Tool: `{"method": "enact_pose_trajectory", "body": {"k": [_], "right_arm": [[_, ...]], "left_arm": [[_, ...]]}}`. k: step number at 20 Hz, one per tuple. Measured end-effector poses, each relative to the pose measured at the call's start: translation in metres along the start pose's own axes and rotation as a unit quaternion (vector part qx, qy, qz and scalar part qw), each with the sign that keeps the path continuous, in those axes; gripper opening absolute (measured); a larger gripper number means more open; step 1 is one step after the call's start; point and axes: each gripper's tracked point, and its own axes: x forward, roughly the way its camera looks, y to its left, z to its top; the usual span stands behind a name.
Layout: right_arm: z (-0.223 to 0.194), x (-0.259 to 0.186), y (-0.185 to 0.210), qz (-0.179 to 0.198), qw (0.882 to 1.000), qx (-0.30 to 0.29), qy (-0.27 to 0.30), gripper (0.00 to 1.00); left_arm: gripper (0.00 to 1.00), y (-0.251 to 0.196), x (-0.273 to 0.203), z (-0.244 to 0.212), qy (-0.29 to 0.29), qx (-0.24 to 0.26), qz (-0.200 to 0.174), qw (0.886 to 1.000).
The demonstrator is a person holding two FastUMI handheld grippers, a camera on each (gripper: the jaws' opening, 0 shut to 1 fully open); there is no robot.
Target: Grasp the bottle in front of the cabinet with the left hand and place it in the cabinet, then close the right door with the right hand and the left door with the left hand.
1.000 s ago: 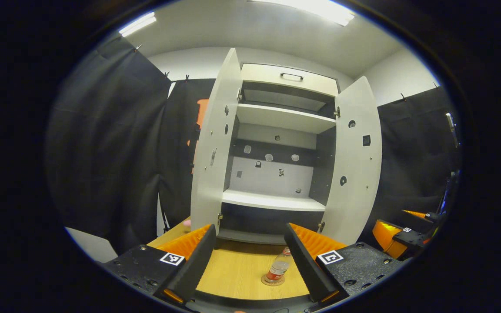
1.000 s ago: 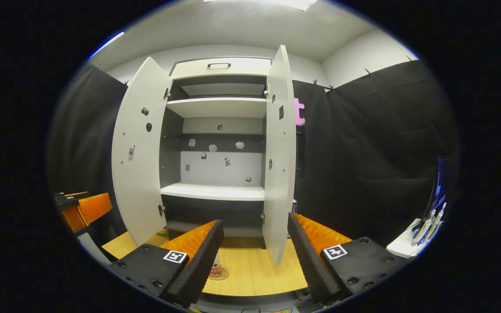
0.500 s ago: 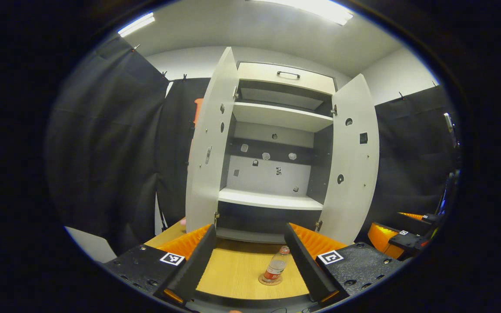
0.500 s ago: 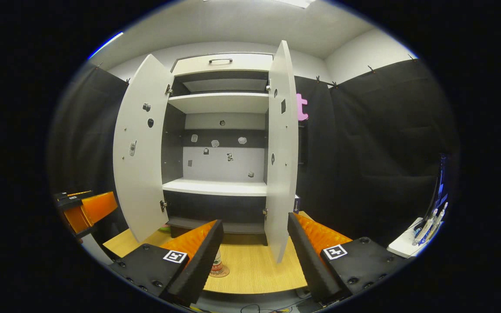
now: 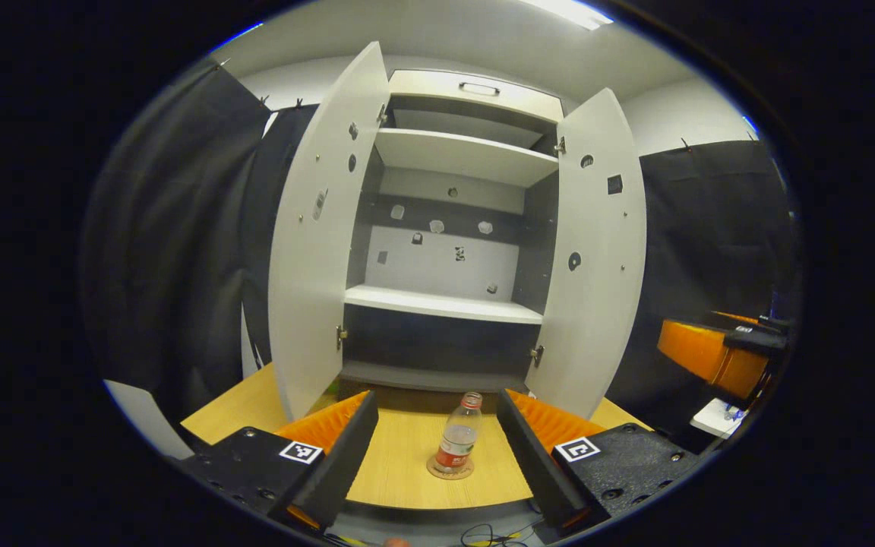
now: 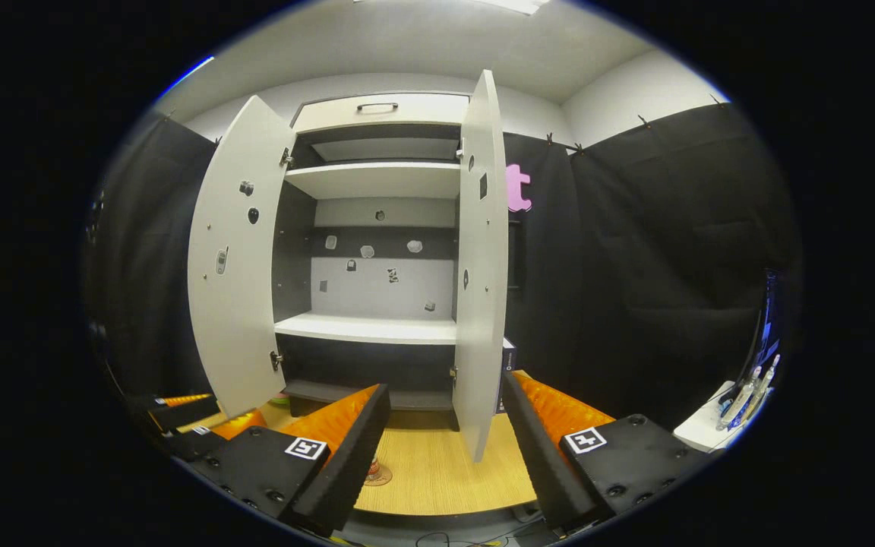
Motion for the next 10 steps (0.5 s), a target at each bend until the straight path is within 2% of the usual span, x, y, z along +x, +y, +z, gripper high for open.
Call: {"method": "enact_pose_trajectory", "body": {"k": [5,6,10], "right_arm": [[-0.001,0.003,-0.007,0.002,1.000,-0.005,0.005,0.90],[-0.001,0.005,-0.010,0.002,1.000,-0.007,0.006,0.97],[-0.001,0.012,-0.021,-0.002,1.000,-0.011,0.009,0.97]], "left_arm": [[0.96,-0.012,0.031,-0.054,0.034,0.003,-0.010,0.999],[0.96,-0.014,0.038,-0.066,0.045,0.004,-0.011,0.999],[0.96,-0.025,0.069,-0.100,0.066,0.006,-0.019,0.998]]}}
